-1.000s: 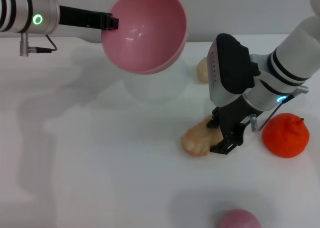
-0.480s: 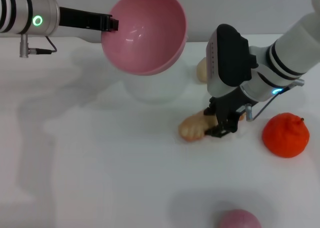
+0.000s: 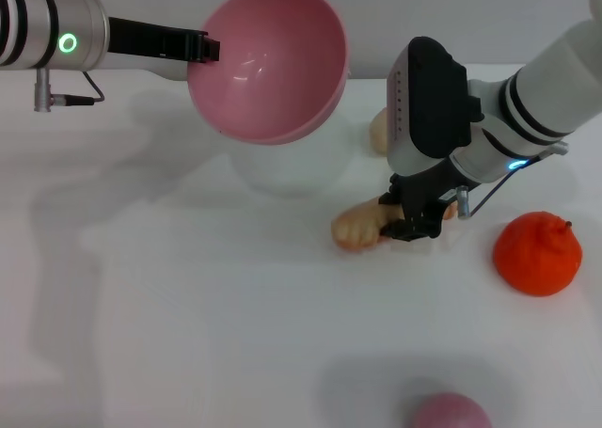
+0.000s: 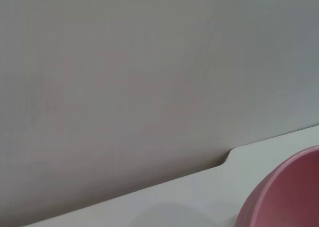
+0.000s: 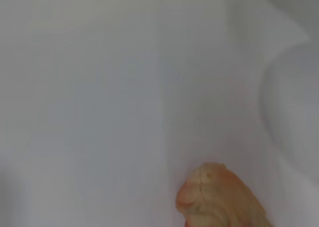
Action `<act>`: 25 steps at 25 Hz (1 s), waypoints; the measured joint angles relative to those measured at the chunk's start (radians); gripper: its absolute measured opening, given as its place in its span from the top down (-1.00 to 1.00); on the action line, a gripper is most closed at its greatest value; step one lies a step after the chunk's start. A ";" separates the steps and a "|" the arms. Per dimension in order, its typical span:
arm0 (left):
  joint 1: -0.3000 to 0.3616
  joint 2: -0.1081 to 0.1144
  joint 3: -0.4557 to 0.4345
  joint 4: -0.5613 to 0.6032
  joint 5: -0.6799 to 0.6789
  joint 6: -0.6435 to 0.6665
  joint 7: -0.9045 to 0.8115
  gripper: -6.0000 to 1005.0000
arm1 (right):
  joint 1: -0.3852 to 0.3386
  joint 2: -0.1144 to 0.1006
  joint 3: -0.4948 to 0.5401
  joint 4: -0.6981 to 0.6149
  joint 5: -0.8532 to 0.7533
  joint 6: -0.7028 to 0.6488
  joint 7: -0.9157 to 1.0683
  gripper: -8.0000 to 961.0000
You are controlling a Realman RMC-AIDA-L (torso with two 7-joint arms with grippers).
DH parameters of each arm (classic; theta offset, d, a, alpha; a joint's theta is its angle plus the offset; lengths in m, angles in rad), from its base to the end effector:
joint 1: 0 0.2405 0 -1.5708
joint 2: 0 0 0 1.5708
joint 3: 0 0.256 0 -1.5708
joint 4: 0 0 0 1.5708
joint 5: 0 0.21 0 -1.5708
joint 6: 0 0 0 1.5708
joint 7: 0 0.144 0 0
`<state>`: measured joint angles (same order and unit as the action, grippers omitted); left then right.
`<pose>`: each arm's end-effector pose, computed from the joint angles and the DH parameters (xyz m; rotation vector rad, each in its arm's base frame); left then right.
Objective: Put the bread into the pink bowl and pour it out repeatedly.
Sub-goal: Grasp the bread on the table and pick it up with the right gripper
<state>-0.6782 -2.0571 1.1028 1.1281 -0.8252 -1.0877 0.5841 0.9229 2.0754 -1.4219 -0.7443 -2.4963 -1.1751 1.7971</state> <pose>-0.1704 0.4359 0.0400 -2.2631 -1.1016 -0.3064 0.1680 0.4084 -0.0684 -2.8805 -0.0744 -0.6117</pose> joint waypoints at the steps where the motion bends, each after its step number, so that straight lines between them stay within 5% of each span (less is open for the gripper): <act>1: 0.000 0.000 0.000 0.000 0.000 0.000 0.000 0.90 | 0.000 0.000 0.000 -0.001 0.000 0.001 0.000 0.17; 25: -0.001 0.006 -0.003 -0.001 0.008 0.002 0.006 0.90 | -0.072 0.002 -0.014 -0.141 0.069 -0.100 -0.006 0.53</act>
<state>-0.6788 -2.0513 1.1000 1.1271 -0.8174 -1.0859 0.5905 0.8513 2.0770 -1.4357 -0.8852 -2.4274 -1.2756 1.7913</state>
